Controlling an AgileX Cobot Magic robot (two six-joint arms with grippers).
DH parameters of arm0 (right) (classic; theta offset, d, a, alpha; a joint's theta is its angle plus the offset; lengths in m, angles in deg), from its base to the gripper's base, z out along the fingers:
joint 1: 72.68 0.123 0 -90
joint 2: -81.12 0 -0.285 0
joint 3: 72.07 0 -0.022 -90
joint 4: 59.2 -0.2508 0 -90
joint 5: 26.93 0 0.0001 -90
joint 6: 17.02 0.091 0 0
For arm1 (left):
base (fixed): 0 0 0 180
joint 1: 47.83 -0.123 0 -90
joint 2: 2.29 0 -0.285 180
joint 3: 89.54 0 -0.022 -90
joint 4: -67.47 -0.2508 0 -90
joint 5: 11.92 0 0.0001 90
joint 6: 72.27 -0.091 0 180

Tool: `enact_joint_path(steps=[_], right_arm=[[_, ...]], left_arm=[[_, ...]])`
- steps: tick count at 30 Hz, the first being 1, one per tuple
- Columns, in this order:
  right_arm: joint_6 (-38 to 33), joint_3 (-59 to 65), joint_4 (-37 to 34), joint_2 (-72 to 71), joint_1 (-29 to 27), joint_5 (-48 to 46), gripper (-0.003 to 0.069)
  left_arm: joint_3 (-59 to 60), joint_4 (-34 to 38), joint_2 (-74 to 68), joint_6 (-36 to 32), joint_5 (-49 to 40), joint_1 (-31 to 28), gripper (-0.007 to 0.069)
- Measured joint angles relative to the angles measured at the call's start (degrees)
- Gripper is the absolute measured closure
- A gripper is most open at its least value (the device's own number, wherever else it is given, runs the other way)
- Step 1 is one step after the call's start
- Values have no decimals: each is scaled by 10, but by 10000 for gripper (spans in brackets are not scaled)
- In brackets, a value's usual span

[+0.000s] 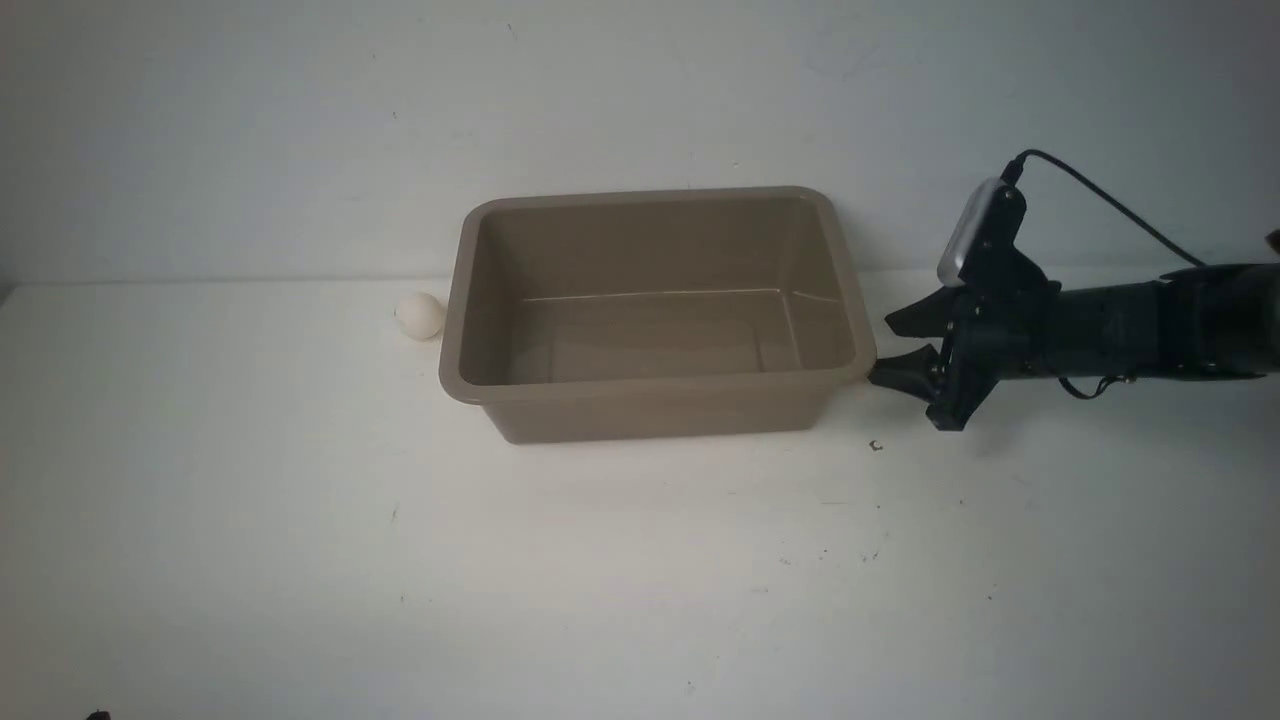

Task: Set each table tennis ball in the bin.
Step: Use the right arm to clamp the table tennis ball closest to it

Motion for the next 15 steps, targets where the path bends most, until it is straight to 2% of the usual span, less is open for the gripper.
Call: enact_joint_path(steps=[10,15], right_arm=[[4,0,0,0,3,4,251],[-16,0,-22,0,23,11,251]], left_arm=[[0,0,0,0,0,0,83],[0,0,0,0,0,0,83]])
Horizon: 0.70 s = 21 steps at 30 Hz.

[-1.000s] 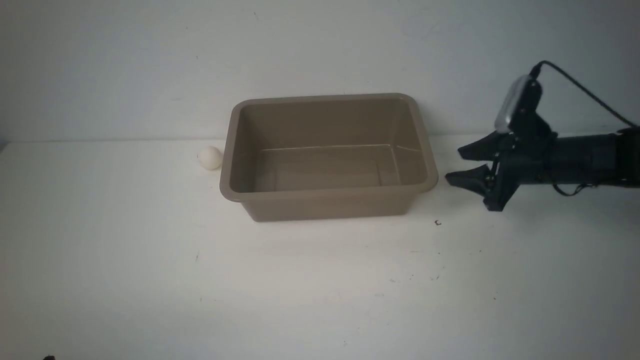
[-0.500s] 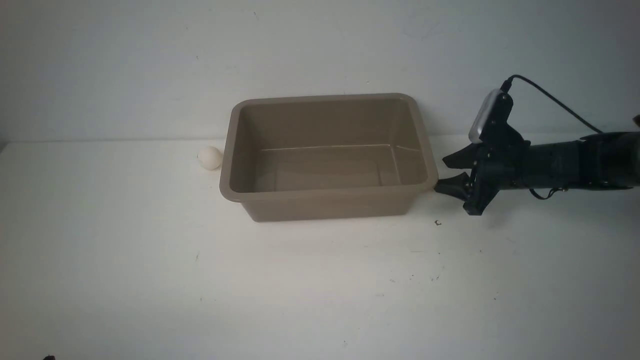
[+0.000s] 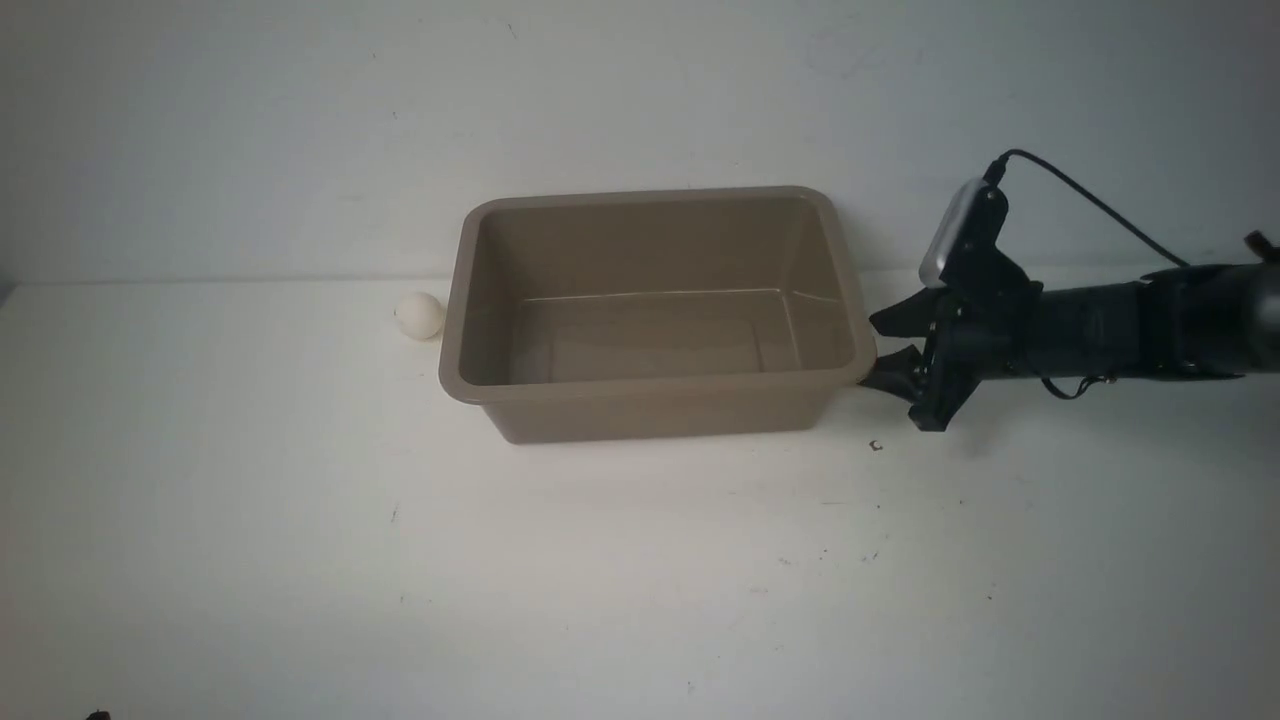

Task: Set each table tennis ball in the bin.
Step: Use the right arm to clamp the table tennis ball closest to it

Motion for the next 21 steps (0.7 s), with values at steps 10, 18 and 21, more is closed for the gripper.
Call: enact_joint_path(steps=[10,18,21], right_arm=[[-36,0,-34,2,10,42,251],[-38,0,-37,11,10,31,251],[-40,0,-45,11,10,28,251]], left_arm=[[0,0,0,0,0,0,83],[0,0,0,0,0,0,83],[0,0,0,0,0,0,83]])
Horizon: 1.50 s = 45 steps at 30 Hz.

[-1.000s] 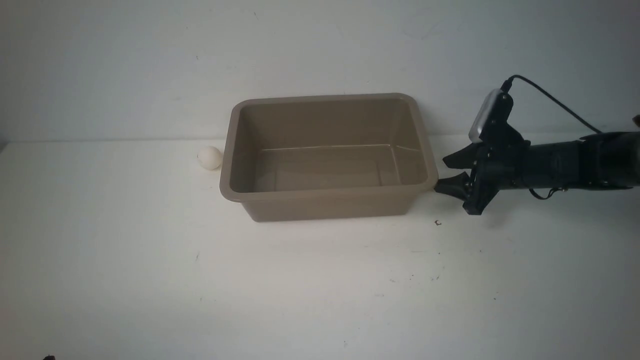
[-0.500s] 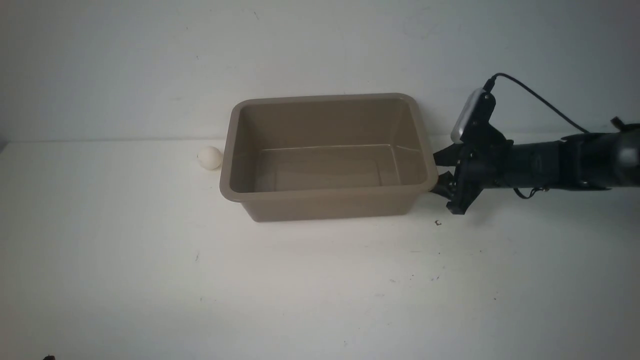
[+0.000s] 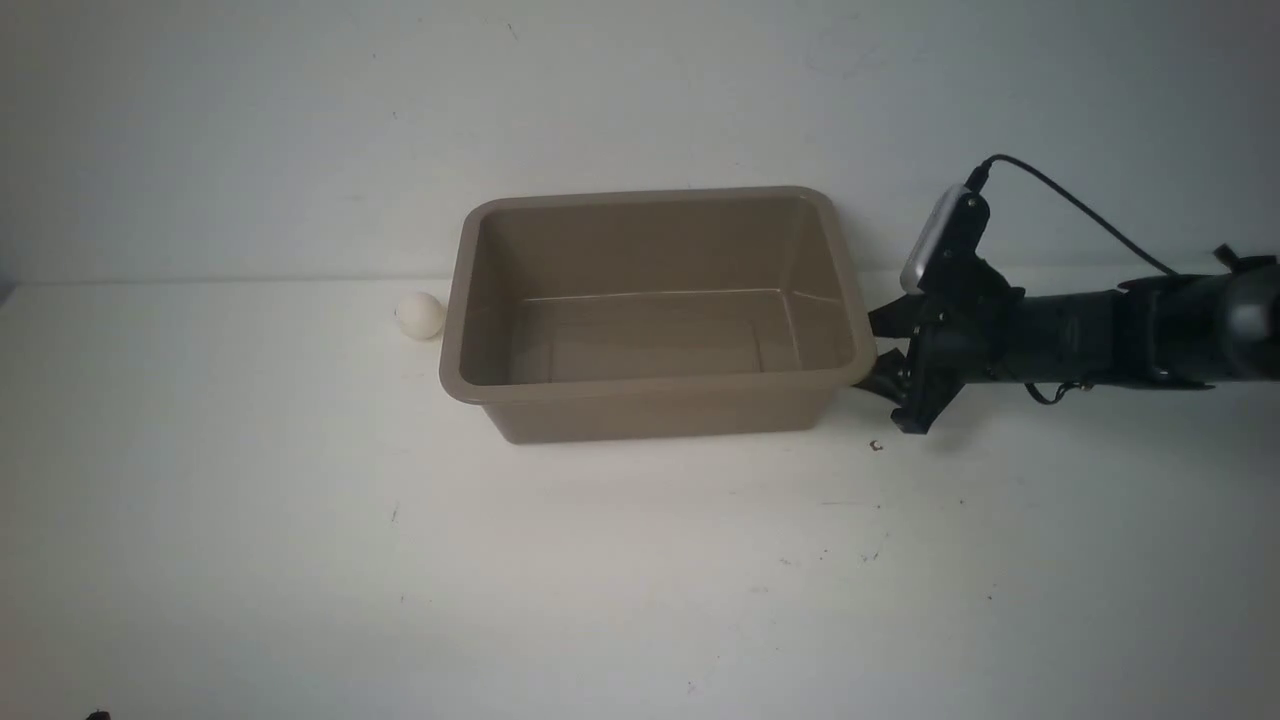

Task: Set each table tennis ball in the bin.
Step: Use the right arm to clamp the table tennis ball closest to it

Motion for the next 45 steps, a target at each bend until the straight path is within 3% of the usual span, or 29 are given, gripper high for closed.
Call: enact_joint_path(steps=[29,34,45], right_arm=[[-23,-32,-22,39,0,-24,251],[-23,-32,-22,39,0,-24,304],[2,-32,13,-7,-3,5,304]], left_arm=[[0,0,0,0,0,0,83],[0,0,0,0,0,0,83],[0,0,0,0,0,0,83]])
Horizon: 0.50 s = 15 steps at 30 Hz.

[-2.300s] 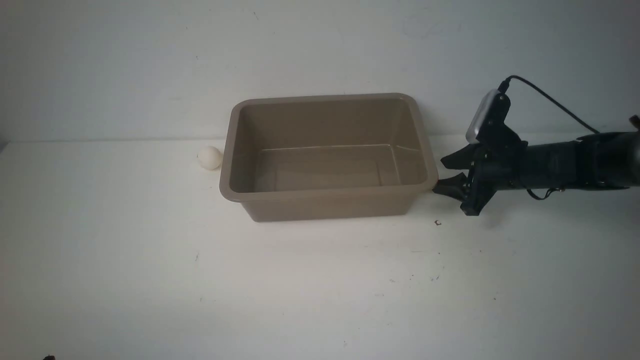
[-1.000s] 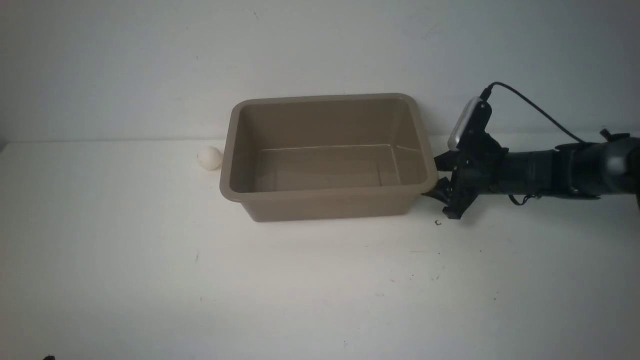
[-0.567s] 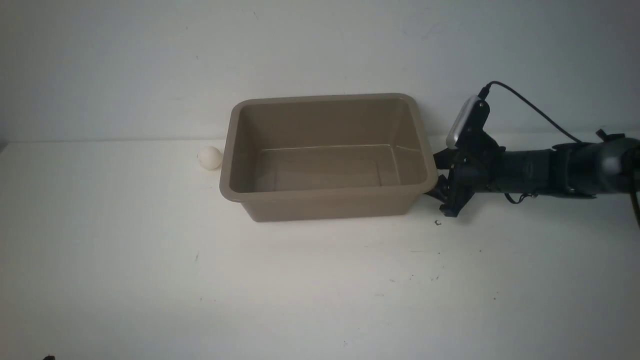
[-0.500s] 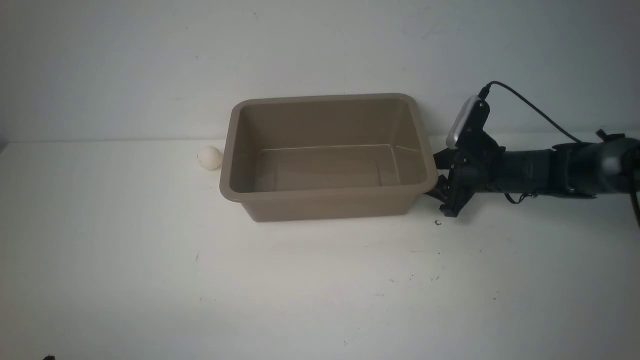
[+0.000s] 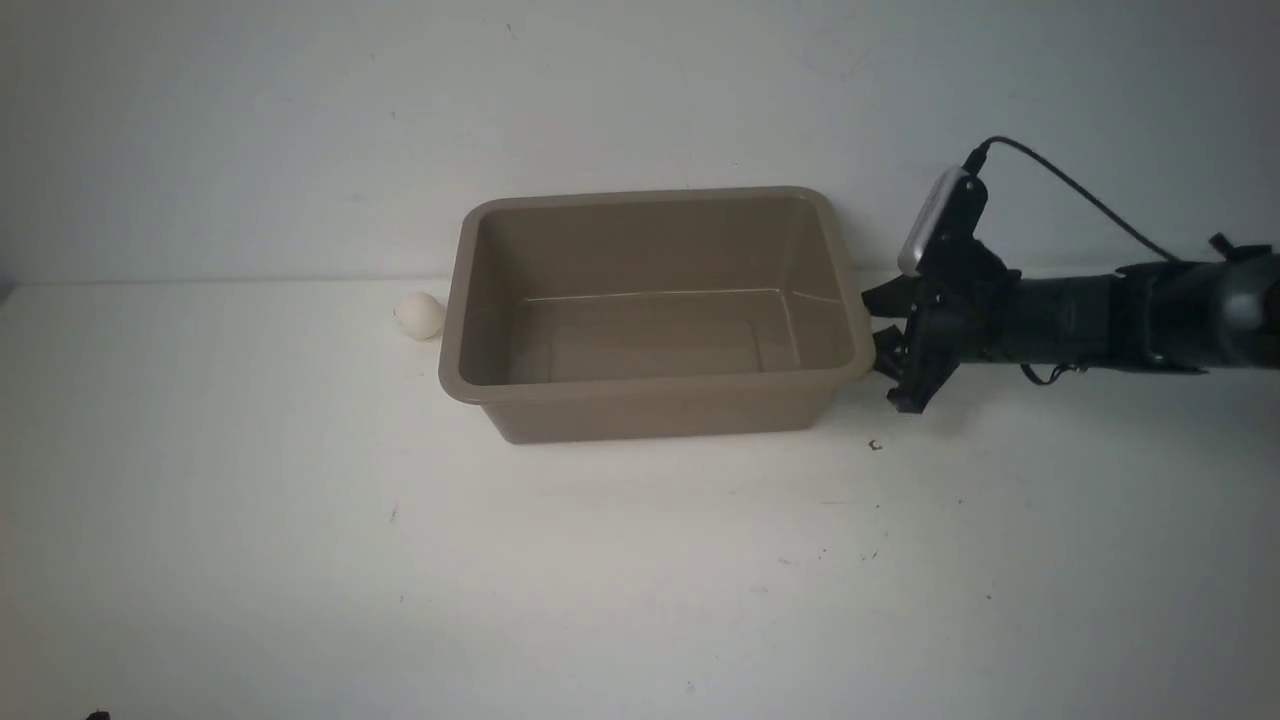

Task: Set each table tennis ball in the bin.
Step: Use the right arm to clamp the table tennis ball closest to it, then use the right arm to put the table tennis ball into the box

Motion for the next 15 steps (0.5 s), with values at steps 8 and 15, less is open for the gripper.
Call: enact_joint_path(steps=[8,15], right_arm=[[35,0,40,-26,-42,6,304],[60,0,63,-40,-62,-107,304]], left_arm=[[0,0,0,0,0,0,83],[0,0,0,0,0,0,83]])
